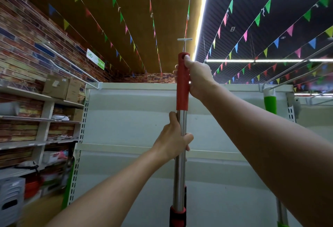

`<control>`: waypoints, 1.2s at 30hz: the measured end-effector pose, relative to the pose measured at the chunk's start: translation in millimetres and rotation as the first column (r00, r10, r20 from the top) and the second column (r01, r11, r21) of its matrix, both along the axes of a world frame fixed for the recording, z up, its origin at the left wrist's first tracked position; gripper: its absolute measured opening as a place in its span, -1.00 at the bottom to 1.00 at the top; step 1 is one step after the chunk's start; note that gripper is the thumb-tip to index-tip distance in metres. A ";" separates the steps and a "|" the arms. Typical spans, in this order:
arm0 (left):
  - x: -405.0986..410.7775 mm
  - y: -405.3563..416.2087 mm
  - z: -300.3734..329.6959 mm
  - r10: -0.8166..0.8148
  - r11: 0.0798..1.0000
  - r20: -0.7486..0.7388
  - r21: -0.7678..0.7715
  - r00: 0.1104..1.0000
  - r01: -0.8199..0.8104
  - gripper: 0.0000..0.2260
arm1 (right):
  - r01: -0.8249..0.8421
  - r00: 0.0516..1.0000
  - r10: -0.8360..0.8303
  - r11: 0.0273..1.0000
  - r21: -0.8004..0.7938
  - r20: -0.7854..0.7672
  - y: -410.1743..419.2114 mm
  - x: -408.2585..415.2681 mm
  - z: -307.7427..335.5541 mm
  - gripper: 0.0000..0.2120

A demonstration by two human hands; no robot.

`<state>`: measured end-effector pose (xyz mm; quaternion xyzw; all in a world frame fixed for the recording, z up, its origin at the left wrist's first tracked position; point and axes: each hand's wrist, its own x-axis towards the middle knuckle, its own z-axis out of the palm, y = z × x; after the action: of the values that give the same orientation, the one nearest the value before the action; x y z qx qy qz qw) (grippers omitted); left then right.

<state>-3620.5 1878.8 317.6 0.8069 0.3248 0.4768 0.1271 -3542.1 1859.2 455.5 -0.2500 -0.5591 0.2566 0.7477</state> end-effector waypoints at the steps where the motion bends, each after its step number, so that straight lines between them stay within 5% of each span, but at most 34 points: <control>1: 0.4 1.1 -1.4 -0.003 1.000 -0.001 -0.007 1.000 0.003 -0.59 | 0.020 1.000 -0.020 1.000 -0.001 0.006 3.2 0.2 -1.2 -0.73; 7: 1.7 2.8 -0.4 -0.057 0.997 0.028 -0.057 0.998 0.059 -0.60 | 0.004 1.000 -0.005 0.999 0.037 0.025 10.2 2.5 -4.5 -0.77; 14: 6.4 4.4 -2.3 -0.097 0.992 0.063 -0.080 0.993 0.101 -0.58 | -0.209 0.972 0.205 0.977 0.031 0.114 -1.9 13.3 -22.5 -0.82; 23: 16.0 8.2 -10.5 -0.034 0.997 0.102 -0.060 0.994 0.040 -0.51 | -0.051 0.989 0.043 0.997 0.055 0.142 2.7 10.9 -26.7 -0.71; 36: 33.2 12.3 -21.1 -0.068 0.996 0.321 -0.027 0.945 0.080 -0.65 | -0.166 0.975 0.156 0.985 0.050 0.159 9.4 19.8 -30.3 -0.66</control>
<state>-3587.3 1891.1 296.5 0.7279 0.2786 0.5897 0.2118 -3522.2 1868.5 425.2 -0.1995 -0.6416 0.2783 0.6863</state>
